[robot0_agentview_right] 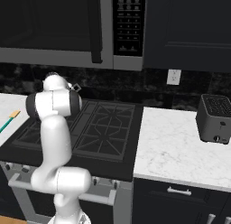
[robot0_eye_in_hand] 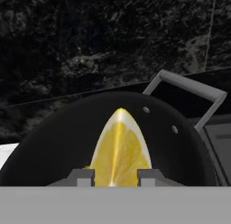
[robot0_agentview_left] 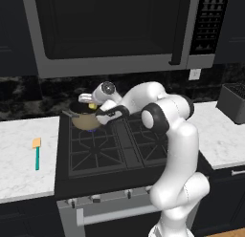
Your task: Put the squash and lemon wedge in the pot. Retrieve the spatula and lightly stir the vegetables in the pot.
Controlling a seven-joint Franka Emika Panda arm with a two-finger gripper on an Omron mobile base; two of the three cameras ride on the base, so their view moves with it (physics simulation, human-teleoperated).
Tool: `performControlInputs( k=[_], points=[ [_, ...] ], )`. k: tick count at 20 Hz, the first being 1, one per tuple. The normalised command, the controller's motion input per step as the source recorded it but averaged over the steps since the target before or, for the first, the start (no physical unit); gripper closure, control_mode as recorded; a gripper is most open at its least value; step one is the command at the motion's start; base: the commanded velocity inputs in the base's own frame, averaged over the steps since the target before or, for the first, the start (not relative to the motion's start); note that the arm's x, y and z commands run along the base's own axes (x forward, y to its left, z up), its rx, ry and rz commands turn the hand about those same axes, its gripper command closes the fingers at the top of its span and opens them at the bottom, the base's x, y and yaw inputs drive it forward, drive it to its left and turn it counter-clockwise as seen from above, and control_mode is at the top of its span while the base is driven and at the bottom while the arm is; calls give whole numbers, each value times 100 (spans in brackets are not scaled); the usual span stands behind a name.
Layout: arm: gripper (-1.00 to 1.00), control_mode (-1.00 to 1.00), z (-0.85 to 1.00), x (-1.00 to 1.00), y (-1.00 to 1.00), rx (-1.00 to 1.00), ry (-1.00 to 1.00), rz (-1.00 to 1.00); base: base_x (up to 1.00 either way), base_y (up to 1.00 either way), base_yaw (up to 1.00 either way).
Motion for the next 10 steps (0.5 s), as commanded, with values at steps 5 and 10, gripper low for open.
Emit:
performControlInputs(
  k=[5,10],
  points=[
    [100,-100,-25,6,21,0,5,-4,0,0,0],
    [100,-100,-12,15,8,0,4,-3,0,0,0]
  ],
)
